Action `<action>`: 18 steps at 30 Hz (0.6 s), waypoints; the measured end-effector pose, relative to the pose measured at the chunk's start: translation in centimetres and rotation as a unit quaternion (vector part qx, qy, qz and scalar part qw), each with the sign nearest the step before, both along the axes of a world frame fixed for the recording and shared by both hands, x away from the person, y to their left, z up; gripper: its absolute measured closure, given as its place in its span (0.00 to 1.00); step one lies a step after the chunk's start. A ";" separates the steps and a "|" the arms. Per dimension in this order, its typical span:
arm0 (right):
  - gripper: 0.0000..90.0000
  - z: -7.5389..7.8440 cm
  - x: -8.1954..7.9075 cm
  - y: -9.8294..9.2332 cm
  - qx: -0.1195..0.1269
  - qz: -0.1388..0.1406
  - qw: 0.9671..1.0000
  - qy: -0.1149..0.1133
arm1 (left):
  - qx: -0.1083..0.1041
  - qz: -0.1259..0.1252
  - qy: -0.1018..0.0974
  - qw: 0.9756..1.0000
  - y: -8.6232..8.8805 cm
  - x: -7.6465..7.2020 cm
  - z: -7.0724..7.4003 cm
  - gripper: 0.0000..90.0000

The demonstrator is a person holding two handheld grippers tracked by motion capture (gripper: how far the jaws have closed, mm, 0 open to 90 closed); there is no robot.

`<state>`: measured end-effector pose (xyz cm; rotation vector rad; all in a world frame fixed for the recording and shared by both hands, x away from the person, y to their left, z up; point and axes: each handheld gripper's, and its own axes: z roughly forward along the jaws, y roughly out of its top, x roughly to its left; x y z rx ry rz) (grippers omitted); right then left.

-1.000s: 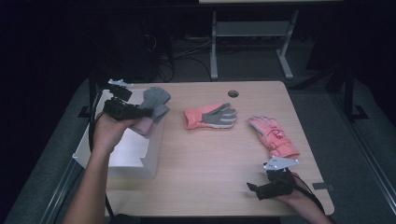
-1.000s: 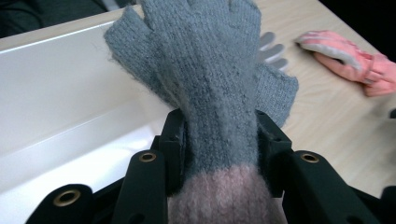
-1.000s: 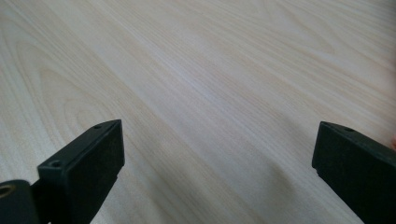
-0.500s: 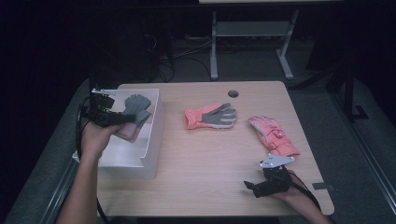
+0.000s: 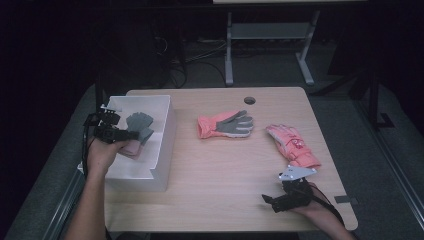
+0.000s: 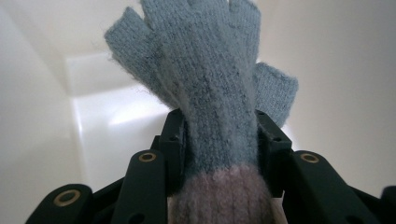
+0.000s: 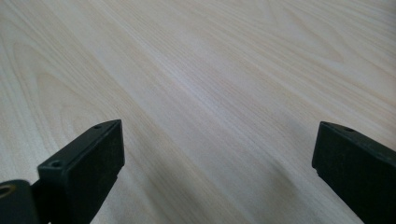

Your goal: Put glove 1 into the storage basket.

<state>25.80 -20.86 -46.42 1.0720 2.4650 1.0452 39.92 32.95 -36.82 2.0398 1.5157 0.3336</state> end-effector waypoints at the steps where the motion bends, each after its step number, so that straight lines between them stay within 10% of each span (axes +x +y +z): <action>1: 0.02 0.0 0.0 0.0 -0.002 0.000 1.000 -0.001 | 0.004 0.000 0.003 1.000 0.1 0.1 -0.4 0.68; 12: 0.02 -0.1 0.0 0.0 -0.003 0.002 1.000 0.001 | 0.056 0.006 0.052 0.997 0.1 1.4 -4.4 0.64; 18: 0.02 -0.1 -0.1 -0.3 -0.002 0.002 1.000 -0.002 | 0.082 0.002 0.053 0.995 -0.9 1.4 -5.1 0.39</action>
